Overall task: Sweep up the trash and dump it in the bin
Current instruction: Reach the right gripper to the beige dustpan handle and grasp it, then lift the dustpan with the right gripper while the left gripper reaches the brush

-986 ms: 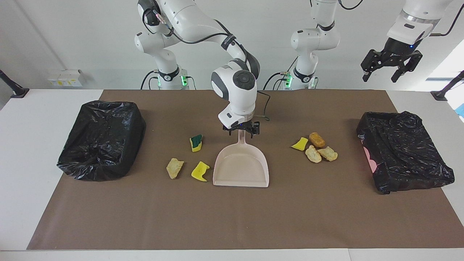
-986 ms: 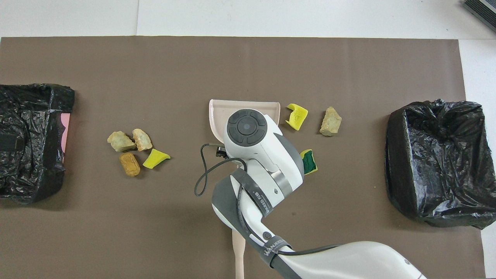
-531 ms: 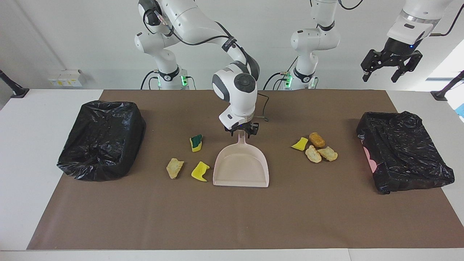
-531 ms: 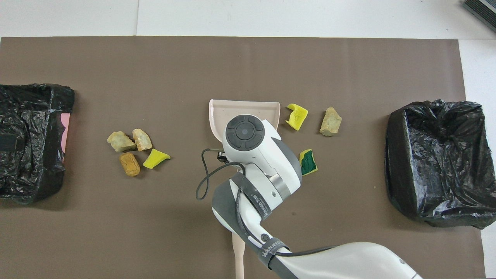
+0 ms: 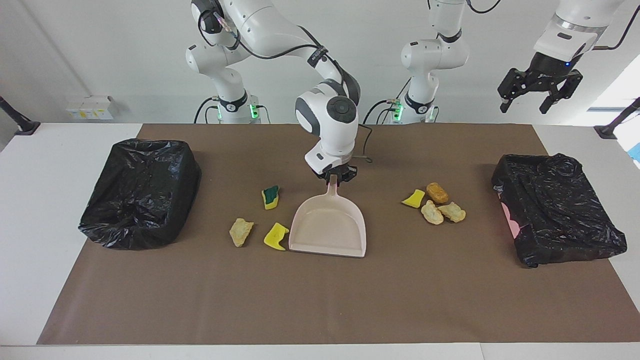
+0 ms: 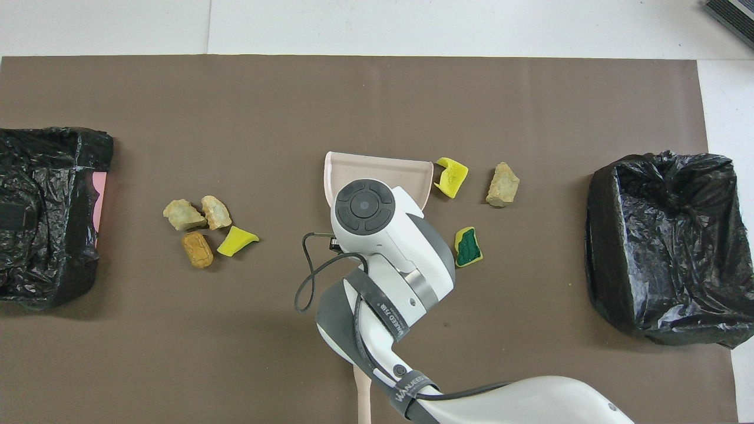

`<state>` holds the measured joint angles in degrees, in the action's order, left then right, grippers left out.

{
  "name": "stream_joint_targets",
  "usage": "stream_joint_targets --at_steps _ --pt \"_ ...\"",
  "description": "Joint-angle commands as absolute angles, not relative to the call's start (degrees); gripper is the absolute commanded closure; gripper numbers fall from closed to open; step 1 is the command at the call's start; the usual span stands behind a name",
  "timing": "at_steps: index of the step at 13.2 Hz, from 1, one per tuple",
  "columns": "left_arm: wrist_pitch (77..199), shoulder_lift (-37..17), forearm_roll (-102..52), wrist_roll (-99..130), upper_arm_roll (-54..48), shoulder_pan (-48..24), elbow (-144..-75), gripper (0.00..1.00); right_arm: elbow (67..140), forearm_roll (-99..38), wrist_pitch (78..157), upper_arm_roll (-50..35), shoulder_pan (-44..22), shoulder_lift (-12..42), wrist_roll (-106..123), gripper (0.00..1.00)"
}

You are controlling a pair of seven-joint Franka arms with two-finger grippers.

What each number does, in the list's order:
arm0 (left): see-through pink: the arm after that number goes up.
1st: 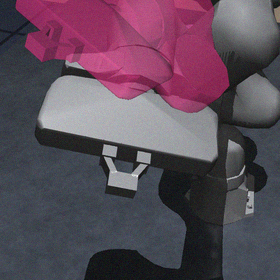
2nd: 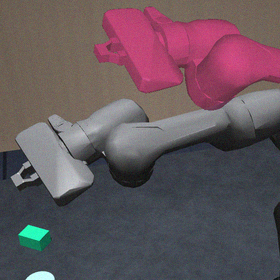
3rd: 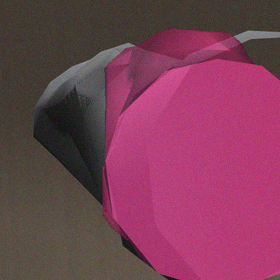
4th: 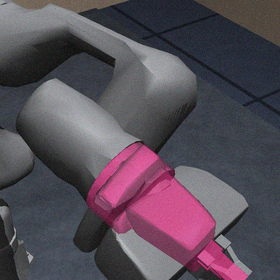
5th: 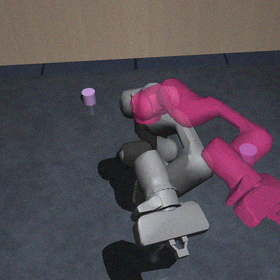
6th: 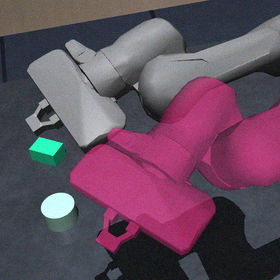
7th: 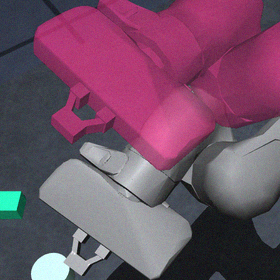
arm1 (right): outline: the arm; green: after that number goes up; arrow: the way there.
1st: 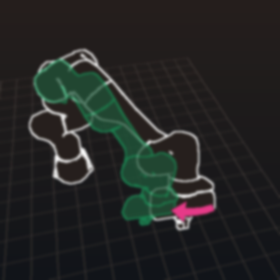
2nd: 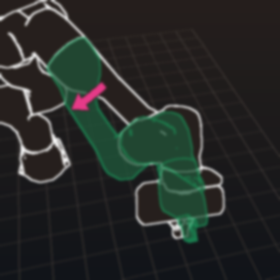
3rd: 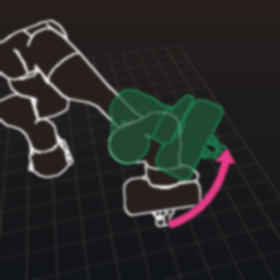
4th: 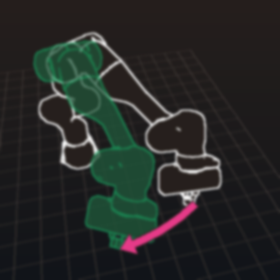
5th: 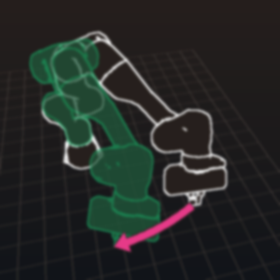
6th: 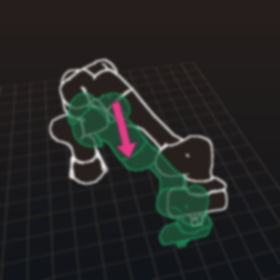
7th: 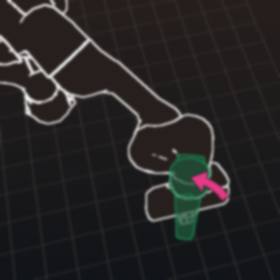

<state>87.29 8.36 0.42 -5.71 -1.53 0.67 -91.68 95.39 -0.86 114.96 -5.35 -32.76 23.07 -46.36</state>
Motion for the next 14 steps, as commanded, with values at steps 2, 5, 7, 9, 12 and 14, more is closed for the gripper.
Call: stream_joint_targets --at_steps 2,5,7,9,12,14 --pt "84.66 8.61 1.14 -5.54 -1.93 1.14 -91.23 0.0 96.24 -2.37 112.77 -5.45 -30.5 17.58 -44.31 1.0" --pt "81.4 9.14 1.06 -5.28 -2.02 0.44 -91.23 0.0 96.24 -2.37 108.39 -5.27 -28.49 14.69 -32.31 1.0" --pt "80.86 11.32 0.88 -5.01 -2.63 0.0 -94.28 0.0 96.15 -2.29 105.31 -5.27 -25.07 13.1 -20.89 1.0" --pt "81.82 16.41 0.53 -2.74 -2.64 -2.97 -102.61 0.0 96.15 -2.29 102.41 -5.27 -21.46 12.05 -8.06 1.0" --pt "87.08 21.35 -0.52 6.11 -2.72 -10.87 -113.44 0.0 96.24 -1.68 99.33 -5.27 -17.67 11.25 7.07 1.0" --pt "91.82 21.18 -2.11 15.42 -2.72 -17.89 -118.45 0.0 96.15 -1.58 97.21 -5.27 -15.83 10.55 18.83 1.0"
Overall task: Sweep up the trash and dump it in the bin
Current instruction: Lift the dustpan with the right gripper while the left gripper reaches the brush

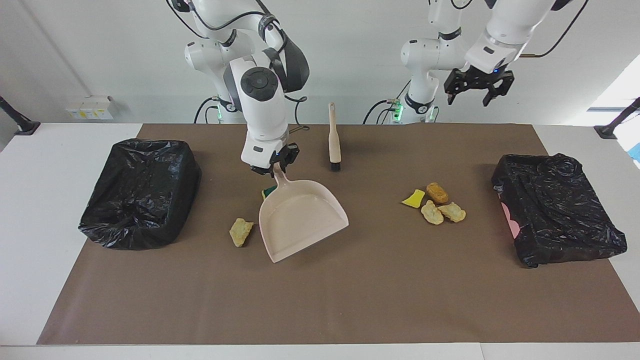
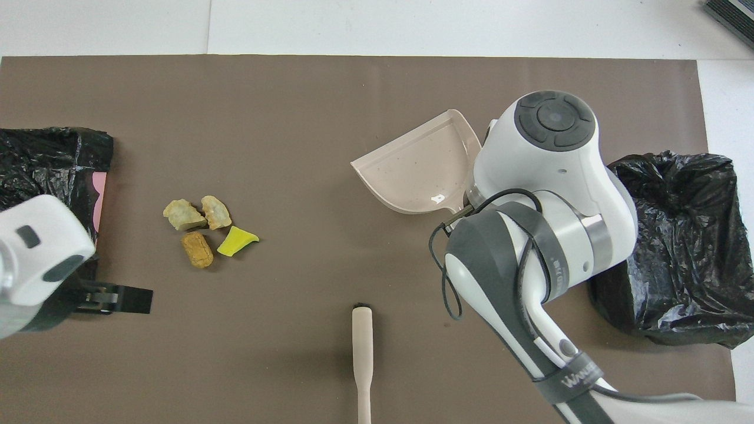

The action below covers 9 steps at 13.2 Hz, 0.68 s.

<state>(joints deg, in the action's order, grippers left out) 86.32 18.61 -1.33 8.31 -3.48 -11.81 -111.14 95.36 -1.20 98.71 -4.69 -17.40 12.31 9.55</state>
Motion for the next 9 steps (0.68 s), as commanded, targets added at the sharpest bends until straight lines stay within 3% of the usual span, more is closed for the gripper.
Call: stream_joint_targets --at_steps 1,6,9 --pt "95.76 21.01 -2.11 20.6 -2.72 -22.28 -121.26 0.0 96.24 -1.58 97.21 -5.27 -15.3 10.29 25.42 1.0" --pt "106.07 20.66 -8.52 32.5 -2.72 -33.46 -128.93 0.0 100.96 1.65 97.29 -5.19 -15.2 7.75 39.88 1.0" --pt "118.44 18.9 -8.61 42.07 -2.72 -43.04 -136.74 0.0 103.35 5.17 98.61 -5.19 -15.56 6.59 48.67 1.0"
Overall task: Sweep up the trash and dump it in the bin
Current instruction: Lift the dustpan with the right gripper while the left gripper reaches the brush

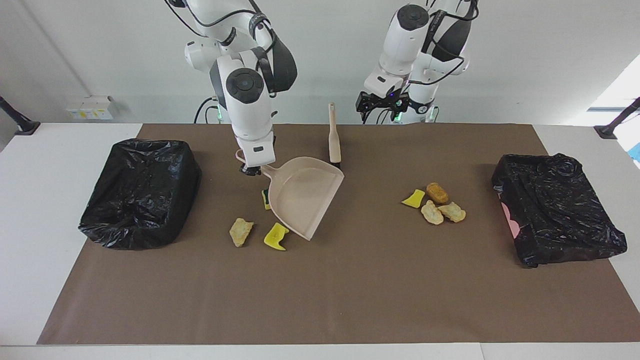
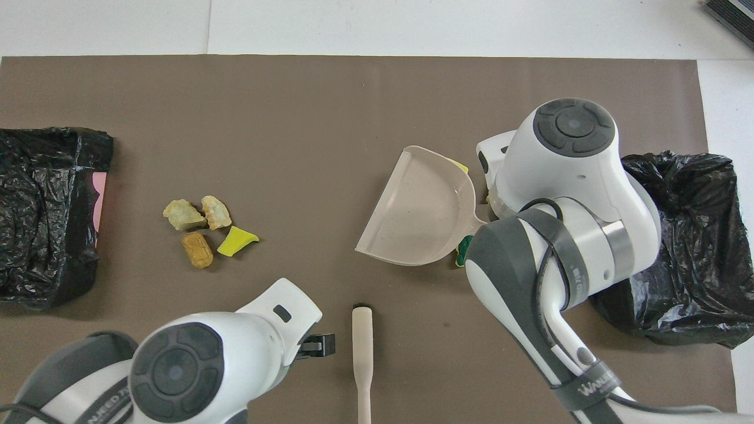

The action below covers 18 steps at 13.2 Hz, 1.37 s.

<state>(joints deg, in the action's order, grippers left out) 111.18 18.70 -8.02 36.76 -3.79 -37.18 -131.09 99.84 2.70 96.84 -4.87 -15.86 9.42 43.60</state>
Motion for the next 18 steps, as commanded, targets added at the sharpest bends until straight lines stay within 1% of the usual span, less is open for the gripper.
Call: stream_joint_targets --at_steps 1,2,4,5,7,9,13,18 --pt "120.83 16.03 -8.61 44.27 -2.72 -45.15 -137.63 0.0 103.79 5.88 99.4 -5.19 -15.3 6.68 51.82 1.0" --pt "122.94 12.78 -8.61 45.34 -2.72 -48.05 -137.9 0.0 104.32 6.5 99.67 -5.19 -15.12 6.68 55.42 1.0" --pt "127.33 9.42 -8.61 47.98 -2.72 -51.4 -139.3 0.0 105.81 10.35 100.63 -5.27 -15.2 6.24 59.4 1.0" --pt "130.22 9.32 -8.7 48.51 -2.72 -53.16 -140.96 0.0 107.47 10.72 101.77 -5.19 -15.21 5.28 61.5 1.0" --pt "132.1 9.06 -8.7 50.0 -2.81 -54.83 -142.03 0.0 111.6 10.81 104.23 -5.19 -15.12 3.26 64.5 1.0" --pt "132.28 10.01 -9.92 50.45 -2.81 -57.99 -144.39 0.0 113.81 10.81 103.72 -5.19 -15.12 1.76 65.65 1.0" --pt "132.1 11.16 -11.77 52.03 -2.81 -62.39 -145.02 0.0 114.26 10.72 103.01 -5.27 -15.47 1.23 65.92 1.0" --pt "131.66 10.9 -11.78 51.94 -2.81 -62.67 -145.37 0.0 115.22 10.72 103.44 -5.27 -15.82 0.62 66.27 1.0"
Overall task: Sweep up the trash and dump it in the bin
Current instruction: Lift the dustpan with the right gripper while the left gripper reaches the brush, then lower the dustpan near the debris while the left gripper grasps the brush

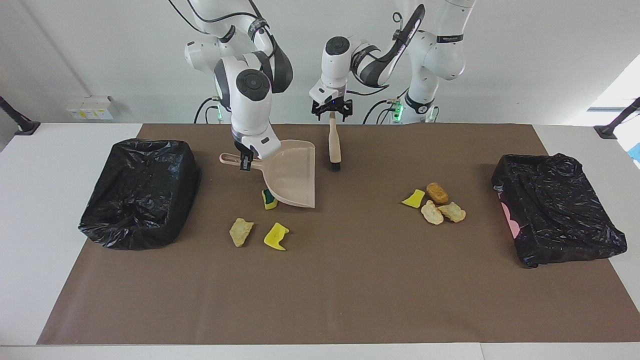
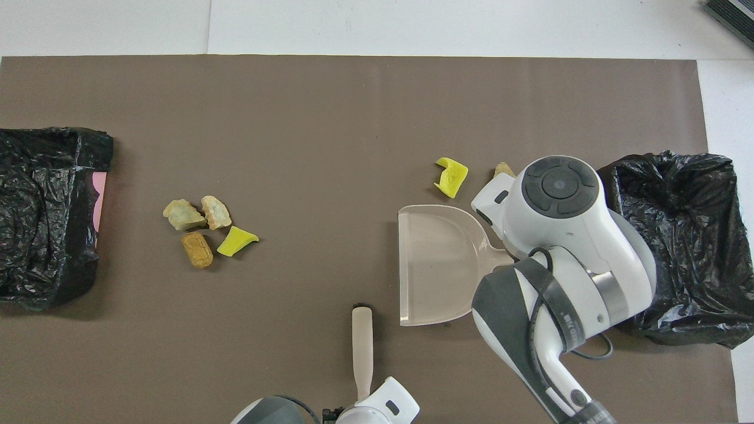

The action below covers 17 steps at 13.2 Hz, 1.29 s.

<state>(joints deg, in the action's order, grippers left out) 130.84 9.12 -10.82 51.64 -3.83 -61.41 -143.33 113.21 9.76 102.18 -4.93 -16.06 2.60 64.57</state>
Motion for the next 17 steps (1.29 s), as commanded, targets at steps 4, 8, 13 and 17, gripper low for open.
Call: stream_joint_targets --at_steps 4,8,13,17 --pt "130.69 10.29 -11.86 51.85 -2.55 -61.79 -144.76 0.81 115.93 10.72 105.2 -5.27 -16.35 0.26 66.18 1.0" --pt "128.68 10.37 -11.95 50.98 -2.29 -60.65 -143.18 1.0 115.75 10.72 105.21 -5.36 -17.22 0.26 66.18 1.0" --pt "122.35 10.64 -11.69 50.89 -1.93 -56.54 -140.45 1.0 117.15 10.37 108.27 -5.36 -19.15 1.32 66.01 1.0" --pt "115.86 11.16 -9.5 46.33 -1.85 -49.59 -138.61 1.0 119.35 10.72 113.8 -5.36 -20.38 1.75 61.63 1.0"
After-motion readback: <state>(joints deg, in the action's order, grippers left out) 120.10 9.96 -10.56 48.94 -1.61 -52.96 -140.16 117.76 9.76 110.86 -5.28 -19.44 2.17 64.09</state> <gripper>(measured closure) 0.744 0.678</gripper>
